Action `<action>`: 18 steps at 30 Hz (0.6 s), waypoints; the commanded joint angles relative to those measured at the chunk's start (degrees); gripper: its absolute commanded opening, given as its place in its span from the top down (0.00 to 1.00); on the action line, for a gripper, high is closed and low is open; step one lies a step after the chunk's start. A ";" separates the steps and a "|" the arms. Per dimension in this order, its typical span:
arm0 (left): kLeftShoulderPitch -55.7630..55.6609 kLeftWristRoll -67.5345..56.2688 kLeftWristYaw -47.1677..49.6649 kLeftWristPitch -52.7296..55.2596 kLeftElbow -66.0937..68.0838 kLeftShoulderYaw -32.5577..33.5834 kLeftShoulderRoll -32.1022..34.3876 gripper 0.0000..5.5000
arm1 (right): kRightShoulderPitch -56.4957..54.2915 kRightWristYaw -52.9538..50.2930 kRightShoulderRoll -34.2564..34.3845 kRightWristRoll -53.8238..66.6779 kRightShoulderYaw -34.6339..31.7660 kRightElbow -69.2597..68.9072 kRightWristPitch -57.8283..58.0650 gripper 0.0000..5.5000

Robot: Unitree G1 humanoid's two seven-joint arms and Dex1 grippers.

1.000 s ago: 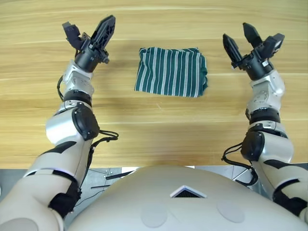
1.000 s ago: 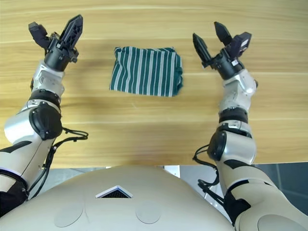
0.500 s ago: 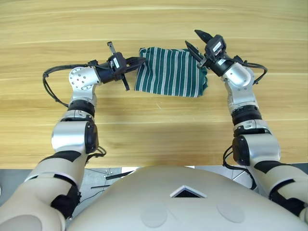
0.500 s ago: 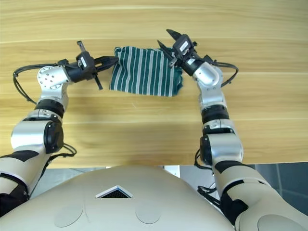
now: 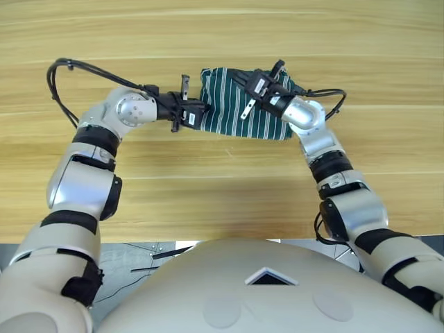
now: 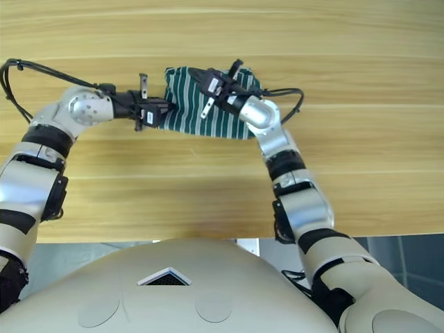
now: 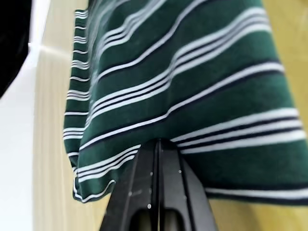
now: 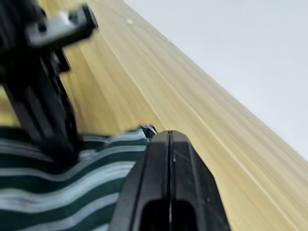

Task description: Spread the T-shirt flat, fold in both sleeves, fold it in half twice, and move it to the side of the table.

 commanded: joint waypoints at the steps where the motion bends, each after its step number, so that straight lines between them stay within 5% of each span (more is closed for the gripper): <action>1: -1.53 7.97 4.15 3.90 1.05 -7.13 1.19 1.00 | -1.76 -1.57 1.81 -1.97 2.45 1.64 1.21 0.99; 7: -1.75 10.35 7.10 2.79 -0.22 -14.04 0.33 1.00 | -7.37 -4.54 4.12 -3.04 3.07 13.68 4.75 0.99; 18: 0.58 7.06 8.11 0.95 -4.79 -17.12 0.90 1.00 | -14.79 -14.12 2.29 -0.97 -3.66 31.13 13.46 0.99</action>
